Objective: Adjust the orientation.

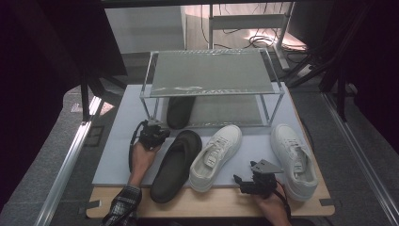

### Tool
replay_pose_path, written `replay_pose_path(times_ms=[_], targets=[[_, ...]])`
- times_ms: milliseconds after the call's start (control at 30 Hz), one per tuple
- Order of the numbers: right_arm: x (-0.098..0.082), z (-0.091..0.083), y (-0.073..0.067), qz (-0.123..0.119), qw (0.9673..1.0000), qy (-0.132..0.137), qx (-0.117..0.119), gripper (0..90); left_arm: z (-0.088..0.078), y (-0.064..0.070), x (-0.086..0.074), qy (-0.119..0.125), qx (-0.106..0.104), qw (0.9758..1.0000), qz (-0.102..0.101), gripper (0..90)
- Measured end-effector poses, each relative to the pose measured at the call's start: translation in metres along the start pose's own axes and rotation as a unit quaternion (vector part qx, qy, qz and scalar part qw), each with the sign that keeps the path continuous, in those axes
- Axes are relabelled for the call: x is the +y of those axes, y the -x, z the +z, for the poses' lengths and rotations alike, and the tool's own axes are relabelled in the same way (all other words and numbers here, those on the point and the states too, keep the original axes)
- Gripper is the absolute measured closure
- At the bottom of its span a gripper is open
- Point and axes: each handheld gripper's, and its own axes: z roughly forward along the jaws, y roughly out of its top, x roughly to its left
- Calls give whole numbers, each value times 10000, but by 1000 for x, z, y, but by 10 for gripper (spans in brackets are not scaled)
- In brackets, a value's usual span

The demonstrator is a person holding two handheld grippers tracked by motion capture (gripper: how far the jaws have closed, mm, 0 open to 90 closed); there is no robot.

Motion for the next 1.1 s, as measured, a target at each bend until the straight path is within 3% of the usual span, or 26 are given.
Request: replay_pose_path(times_ms=[100,167,333,567,900,1100], targets=[[0,0,0,3,10000,-2,-1,142,-12,-1,-6,80,-46,9999,-76,868],[0,0,0,4,10000,-5,-3,142,-29,0,-15,144,-120,9997,-129,861],[0,0,0,5,10000,-8,-1,142,-48,4,-27,143,-165,9997,-102,841],[0,0,0,4,10000,-8,-2,142,-76,16,-47,262,-386,9989,-103,825],[0,0,0,0,10000,-15,-12,142,-90,37,-58,304,-632,9975,24,820],[0,0,0,0,10000,-15,-13,142,-92,45,-64,403,-748,9964,-4,761]])
